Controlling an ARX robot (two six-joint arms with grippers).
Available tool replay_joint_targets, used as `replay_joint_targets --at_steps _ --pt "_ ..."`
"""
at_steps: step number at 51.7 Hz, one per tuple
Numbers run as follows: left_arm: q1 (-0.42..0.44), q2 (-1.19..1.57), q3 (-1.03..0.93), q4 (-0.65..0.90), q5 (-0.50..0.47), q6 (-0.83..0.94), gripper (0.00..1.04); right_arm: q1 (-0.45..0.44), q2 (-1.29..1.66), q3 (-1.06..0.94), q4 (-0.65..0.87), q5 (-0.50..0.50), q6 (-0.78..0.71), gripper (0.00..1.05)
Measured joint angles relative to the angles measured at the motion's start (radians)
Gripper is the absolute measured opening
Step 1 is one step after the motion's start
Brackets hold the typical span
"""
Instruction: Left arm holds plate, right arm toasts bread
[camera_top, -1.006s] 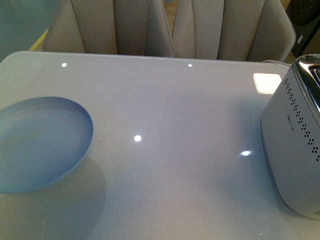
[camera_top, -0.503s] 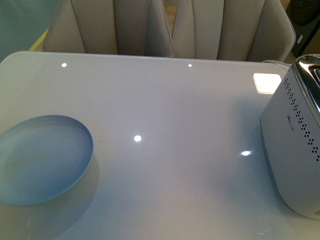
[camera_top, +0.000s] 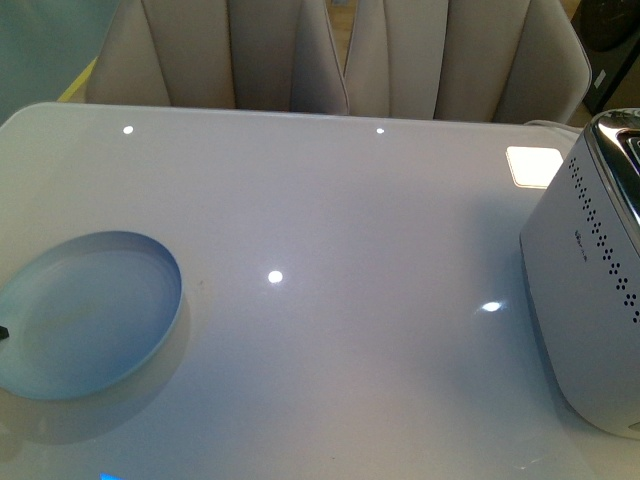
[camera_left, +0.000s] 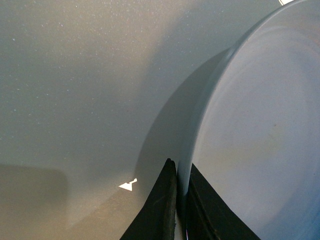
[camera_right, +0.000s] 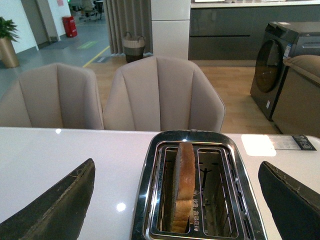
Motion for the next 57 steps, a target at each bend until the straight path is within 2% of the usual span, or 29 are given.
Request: replay_joint_targets --at_steps 10,27,34,39,46,57 --pt "0.005 0.006 0.000 -0.011 -0.007 0.004 0.05 0.000 0.000 0.000 0.000 0.000 0.000 0.96" --pt "0.007 -0.017 -0.019 -0.013 -0.026 -0.008 0.52 0.000 0.000 0.000 0.000 0.000 0.000 0.96" --pt "0.008 -0.099 -0.054 -0.016 -0.030 -0.068 0.83 0.000 0.000 0.000 0.000 0.000 0.000 0.96" --pt "0.008 -0.190 -0.067 -0.028 -0.025 -0.095 0.99 0.000 0.000 0.000 0.000 0.000 0.000 0.96" --pt "-0.007 -0.388 -0.081 -0.073 -0.027 -0.130 0.98 0.000 0.000 0.000 0.000 0.000 0.000 0.96" --pt "-0.113 -0.631 -0.087 -0.140 -0.054 -0.193 0.98 0.000 0.000 0.000 0.000 0.000 0.000 0.96"
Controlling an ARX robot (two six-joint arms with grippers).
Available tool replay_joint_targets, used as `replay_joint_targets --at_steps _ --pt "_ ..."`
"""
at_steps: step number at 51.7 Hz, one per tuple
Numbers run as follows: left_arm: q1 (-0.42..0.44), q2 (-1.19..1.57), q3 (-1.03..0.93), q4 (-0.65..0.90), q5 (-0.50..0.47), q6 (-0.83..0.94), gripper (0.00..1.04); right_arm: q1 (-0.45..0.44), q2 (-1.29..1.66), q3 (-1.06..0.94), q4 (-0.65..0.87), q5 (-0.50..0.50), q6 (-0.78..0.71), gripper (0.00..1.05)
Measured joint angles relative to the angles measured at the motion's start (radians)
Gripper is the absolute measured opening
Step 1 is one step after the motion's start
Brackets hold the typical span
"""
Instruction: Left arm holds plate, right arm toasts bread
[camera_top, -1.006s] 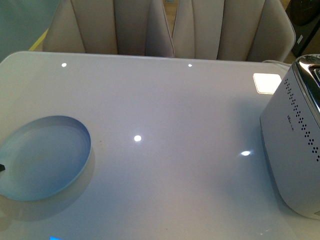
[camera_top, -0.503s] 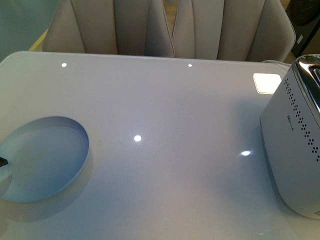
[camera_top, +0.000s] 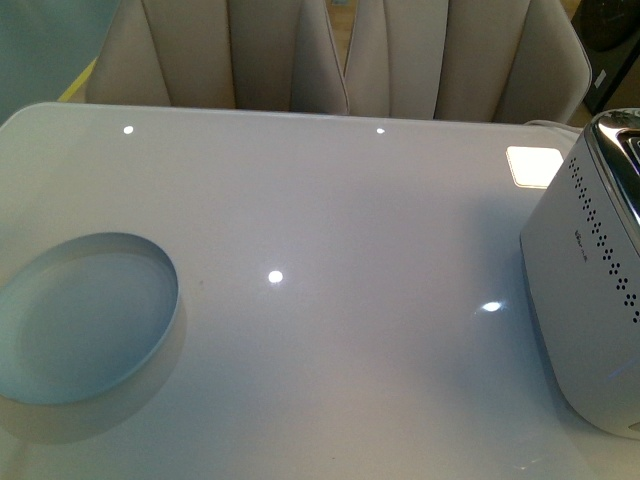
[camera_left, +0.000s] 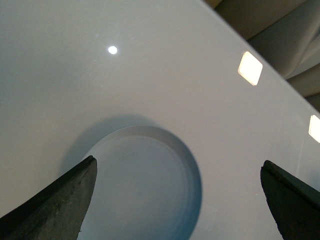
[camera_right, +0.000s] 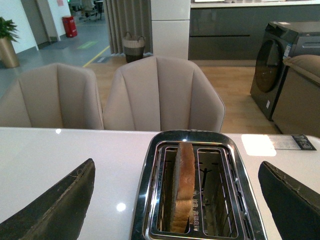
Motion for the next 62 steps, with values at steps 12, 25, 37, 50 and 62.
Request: replay_joint_targets --at_steps 12,25,37,50,62 --pt "-0.144 -0.195 0.029 -0.052 -0.039 -0.105 0.98 0.000 0.000 0.000 0.000 0.000 0.000 0.96" --pt "-0.309 -0.274 -0.037 0.270 -0.326 0.013 0.83 0.000 0.000 0.000 0.000 0.000 0.000 0.96" --pt "-0.333 -0.411 -0.351 0.722 -0.417 0.262 0.42 0.000 0.000 0.000 0.000 0.000 0.000 0.96" --pt "-0.334 -0.561 -0.513 0.721 -0.418 0.291 0.03 0.000 0.000 0.000 0.000 0.000 0.000 0.96" --pt "-0.334 -0.705 -0.605 0.663 -0.418 0.294 0.03 0.000 0.000 0.000 0.000 0.000 0.000 0.96"
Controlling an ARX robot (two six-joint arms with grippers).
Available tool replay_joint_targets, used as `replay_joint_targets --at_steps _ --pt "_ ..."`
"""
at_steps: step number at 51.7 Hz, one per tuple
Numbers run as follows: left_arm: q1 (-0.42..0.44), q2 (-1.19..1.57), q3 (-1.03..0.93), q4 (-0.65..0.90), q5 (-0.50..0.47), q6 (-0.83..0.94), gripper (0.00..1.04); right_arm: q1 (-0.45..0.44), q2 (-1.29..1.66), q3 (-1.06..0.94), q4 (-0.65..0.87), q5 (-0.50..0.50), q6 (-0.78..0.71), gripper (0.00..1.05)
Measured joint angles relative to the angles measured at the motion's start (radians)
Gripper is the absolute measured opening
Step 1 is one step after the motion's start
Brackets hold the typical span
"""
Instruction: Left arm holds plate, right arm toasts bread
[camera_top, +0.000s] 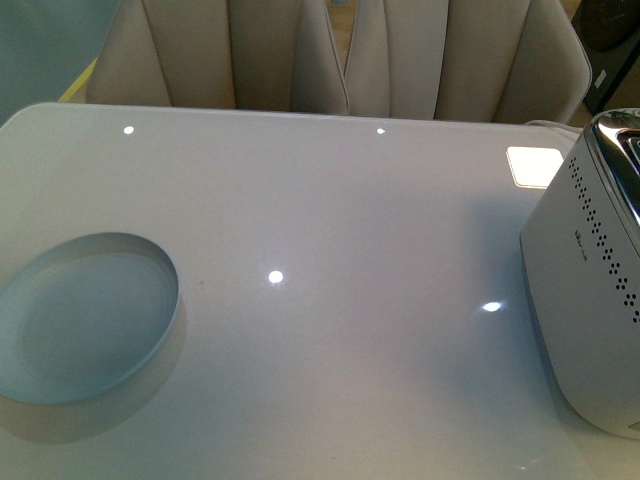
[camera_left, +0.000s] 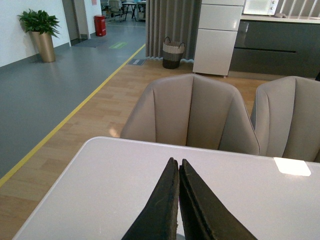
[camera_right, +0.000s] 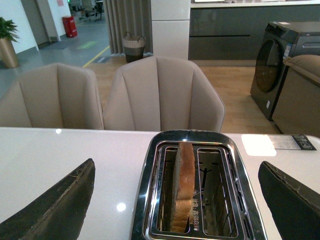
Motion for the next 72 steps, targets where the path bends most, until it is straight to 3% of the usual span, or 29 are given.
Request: replay_joint_targets --at_steps 15,42,72 --pt "0.000 -0.153 -0.100 -0.046 0.000 0.000 0.03 0.000 0.000 0.000 0.000 0.000 0.000 0.96" --pt "0.000 -0.533 -0.122 -0.391 0.000 0.001 0.03 0.000 0.000 0.000 0.000 0.000 0.000 0.96" --pt "0.000 -0.776 -0.122 -0.629 0.000 0.001 0.03 0.000 0.000 0.000 0.000 0.000 0.000 0.96"
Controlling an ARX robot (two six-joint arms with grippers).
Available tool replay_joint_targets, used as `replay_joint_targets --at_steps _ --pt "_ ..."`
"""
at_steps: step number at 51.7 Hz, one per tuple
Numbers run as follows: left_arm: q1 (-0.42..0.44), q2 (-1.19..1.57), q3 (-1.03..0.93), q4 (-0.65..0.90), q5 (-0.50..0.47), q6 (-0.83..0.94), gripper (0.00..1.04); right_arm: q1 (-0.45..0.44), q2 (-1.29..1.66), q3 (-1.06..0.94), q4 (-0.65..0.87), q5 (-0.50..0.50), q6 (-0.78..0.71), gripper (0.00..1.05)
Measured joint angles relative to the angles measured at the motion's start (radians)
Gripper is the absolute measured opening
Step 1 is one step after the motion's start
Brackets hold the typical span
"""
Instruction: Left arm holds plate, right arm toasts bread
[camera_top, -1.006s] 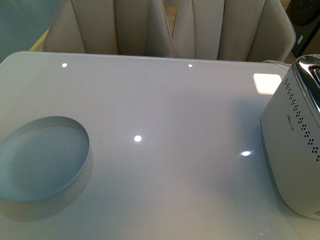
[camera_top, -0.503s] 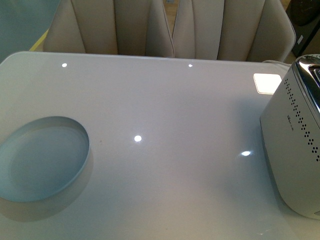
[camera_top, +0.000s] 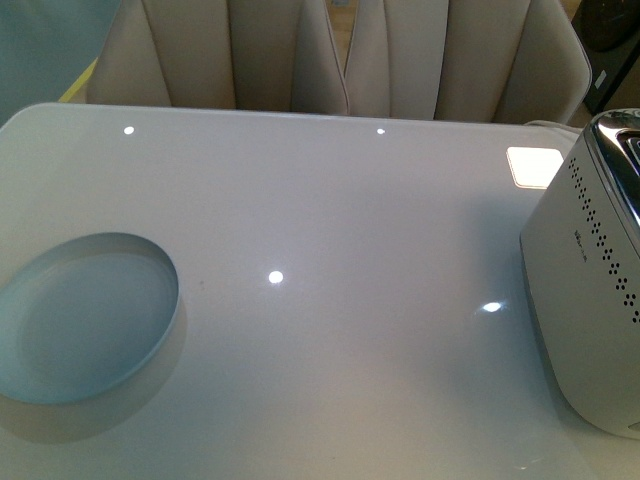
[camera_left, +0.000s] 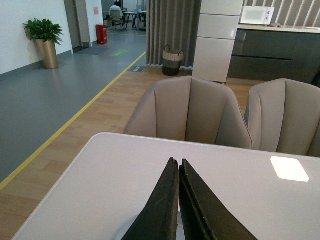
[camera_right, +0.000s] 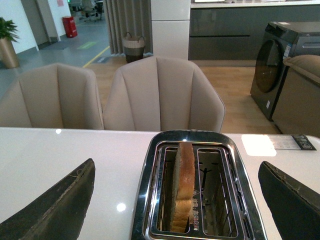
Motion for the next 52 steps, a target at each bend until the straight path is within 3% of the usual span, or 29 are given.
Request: replay_joint_targets --at_steps 5,9,36,41,52 --pt "0.000 -0.028 0.000 -0.029 0.000 0.000 0.03 0.000 0.000 0.000 0.000 0.000 0.000 0.96" --pt "0.000 -0.164 0.000 -0.188 0.000 0.002 0.03 0.000 0.000 0.000 0.000 0.000 0.000 0.96" --pt "0.000 -0.193 0.000 -0.199 0.000 0.002 0.03 0.000 0.000 0.000 0.000 0.000 0.000 0.96" --pt "0.000 -0.193 0.000 -0.199 0.000 0.002 0.17 0.000 0.000 0.000 0.000 0.000 0.000 0.96" --pt "0.000 -0.193 0.000 -0.199 0.000 0.003 0.60 0.000 0.000 0.000 0.000 0.000 0.000 0.96"
